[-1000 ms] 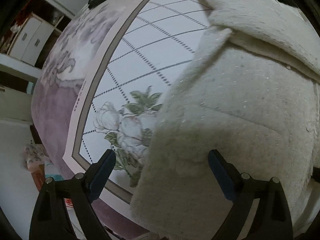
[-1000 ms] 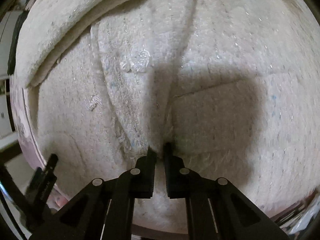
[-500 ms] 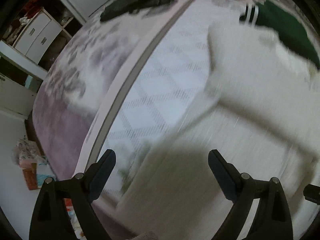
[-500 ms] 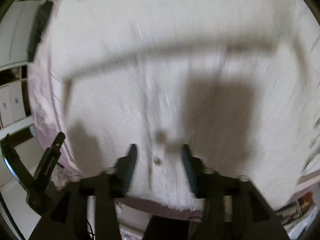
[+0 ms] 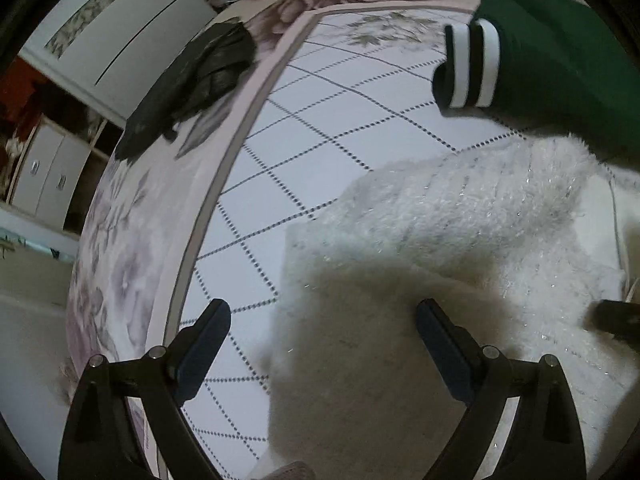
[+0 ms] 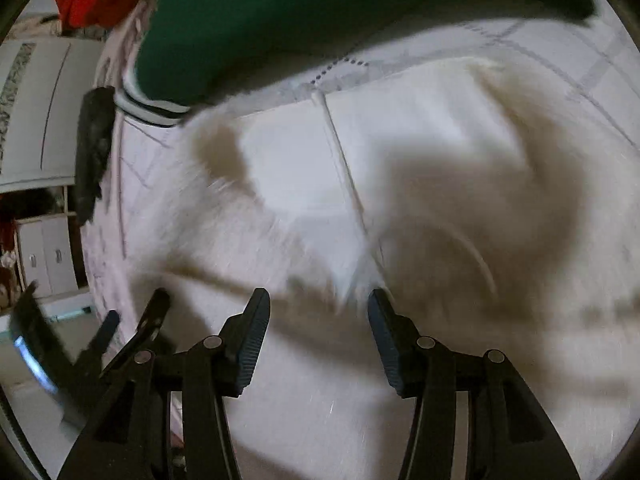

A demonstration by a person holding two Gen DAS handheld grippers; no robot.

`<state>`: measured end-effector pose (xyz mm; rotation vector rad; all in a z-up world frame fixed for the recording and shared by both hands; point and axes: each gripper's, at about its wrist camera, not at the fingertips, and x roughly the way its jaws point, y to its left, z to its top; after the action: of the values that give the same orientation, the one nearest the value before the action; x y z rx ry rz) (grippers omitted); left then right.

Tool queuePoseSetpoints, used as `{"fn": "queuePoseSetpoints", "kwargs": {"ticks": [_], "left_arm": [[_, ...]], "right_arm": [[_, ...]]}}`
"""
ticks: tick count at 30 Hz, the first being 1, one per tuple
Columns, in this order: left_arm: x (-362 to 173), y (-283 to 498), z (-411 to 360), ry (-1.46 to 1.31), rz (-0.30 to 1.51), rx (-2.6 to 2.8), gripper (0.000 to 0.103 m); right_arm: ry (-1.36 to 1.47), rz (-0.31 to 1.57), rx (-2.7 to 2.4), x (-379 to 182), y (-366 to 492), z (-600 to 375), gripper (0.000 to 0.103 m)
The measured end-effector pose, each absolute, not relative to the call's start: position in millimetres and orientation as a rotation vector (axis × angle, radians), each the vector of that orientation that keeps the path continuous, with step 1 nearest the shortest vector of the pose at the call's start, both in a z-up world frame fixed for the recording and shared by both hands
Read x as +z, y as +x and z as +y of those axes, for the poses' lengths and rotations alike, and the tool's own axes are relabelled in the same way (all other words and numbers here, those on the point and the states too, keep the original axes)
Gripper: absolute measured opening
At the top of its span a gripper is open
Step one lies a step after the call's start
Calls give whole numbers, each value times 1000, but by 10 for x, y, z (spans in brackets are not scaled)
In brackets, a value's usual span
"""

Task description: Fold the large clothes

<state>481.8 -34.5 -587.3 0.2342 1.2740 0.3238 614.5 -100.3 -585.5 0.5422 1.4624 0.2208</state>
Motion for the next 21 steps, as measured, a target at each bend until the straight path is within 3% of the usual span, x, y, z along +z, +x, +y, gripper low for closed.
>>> {"fn": "queuePoseSetpoints", "kwargs": {"ticks": [2, 3, 4, 14, 18, 21], "left_arm": [[-5923, 4816, -371, 250, 1280, 317, 95], [-5936, 4827, -376, 257, 1282, 315, 95], [-5938, 4819, -381, 264, 1282, 314, 95], [-5919, 4862, -374, 256, 1273, 255, 97], [-5834, 4873, -403, 258, 1282, 275, 97], [-5639, 4842, -478, 236, 1243, 295, 97]], "right_arm": [[478, 1487, 235, -5983, 6207, -902, 48], [409, 1460, 252, -5927, 6200, -843, 34], [351, 1445, 275, -5896, 6191, -767, 7], [214, 1228, 204, -5289, 6153, -816, 5], [366, 1424, 230, -5589, 6410, -1179, 9], [535, 1373, 220, -5238, 6327, -1701, 28]]}}
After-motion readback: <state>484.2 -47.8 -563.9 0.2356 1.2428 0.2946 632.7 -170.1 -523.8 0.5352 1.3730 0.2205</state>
